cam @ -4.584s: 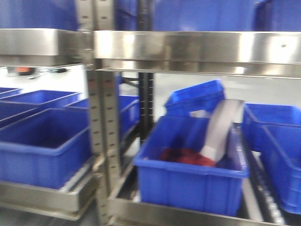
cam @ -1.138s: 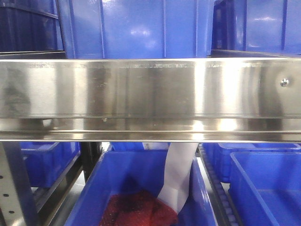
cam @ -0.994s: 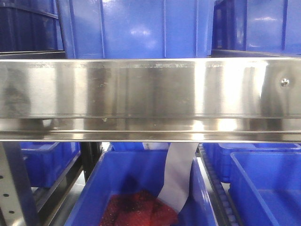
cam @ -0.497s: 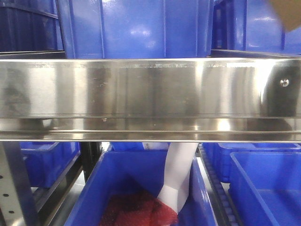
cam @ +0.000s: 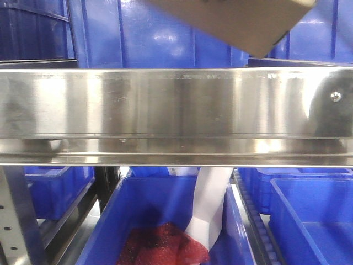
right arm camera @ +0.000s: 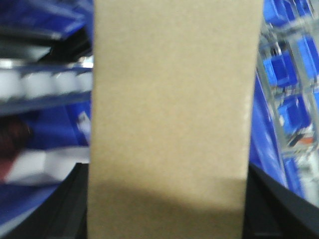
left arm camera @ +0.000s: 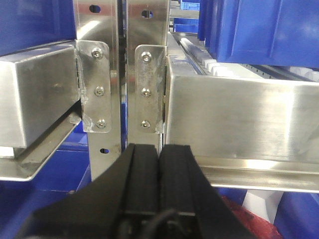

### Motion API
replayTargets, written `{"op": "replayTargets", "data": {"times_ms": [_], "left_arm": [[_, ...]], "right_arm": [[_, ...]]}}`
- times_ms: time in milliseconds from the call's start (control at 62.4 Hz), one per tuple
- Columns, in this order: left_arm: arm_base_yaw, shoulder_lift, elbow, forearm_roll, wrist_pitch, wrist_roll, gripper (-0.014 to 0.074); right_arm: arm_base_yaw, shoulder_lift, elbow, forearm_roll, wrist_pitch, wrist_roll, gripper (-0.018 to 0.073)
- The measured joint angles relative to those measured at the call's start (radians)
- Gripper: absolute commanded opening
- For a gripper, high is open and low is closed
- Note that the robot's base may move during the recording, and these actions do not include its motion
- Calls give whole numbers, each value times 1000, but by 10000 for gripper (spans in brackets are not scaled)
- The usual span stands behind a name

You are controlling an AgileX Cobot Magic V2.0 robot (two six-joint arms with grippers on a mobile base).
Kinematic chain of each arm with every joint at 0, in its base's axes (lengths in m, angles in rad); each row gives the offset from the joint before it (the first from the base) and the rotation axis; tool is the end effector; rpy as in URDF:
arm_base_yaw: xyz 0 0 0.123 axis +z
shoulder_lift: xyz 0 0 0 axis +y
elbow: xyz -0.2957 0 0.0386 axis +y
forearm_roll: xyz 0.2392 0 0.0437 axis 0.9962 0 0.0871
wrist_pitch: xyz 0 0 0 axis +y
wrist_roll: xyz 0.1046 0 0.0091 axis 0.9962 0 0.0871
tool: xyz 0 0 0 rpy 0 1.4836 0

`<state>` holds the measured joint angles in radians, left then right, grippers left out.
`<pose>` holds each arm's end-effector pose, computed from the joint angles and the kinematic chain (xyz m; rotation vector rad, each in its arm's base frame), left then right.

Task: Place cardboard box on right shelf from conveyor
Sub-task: 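Lower the held box onto the upper shelf with the right gripper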

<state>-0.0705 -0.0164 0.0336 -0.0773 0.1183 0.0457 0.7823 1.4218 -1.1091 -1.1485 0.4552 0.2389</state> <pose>0.0483 -0.0044 0.1912 0.0390 1.6190 -0.0857 0.2588 0.1978 0.3496 -1.2654 1.5309 -0.4661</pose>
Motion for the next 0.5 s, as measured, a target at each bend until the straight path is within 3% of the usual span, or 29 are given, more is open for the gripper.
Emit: {"op": "replayTargets", "data": {"times_ms": [96,497], "left_arm": [[0,0,0,0,0,0,-116],[0,0,0,0,0,0,-116]], "right_arm": [[0,42,0,-3,0,-64,37],[0,142,-22,-18,-11,-160,37]]}}
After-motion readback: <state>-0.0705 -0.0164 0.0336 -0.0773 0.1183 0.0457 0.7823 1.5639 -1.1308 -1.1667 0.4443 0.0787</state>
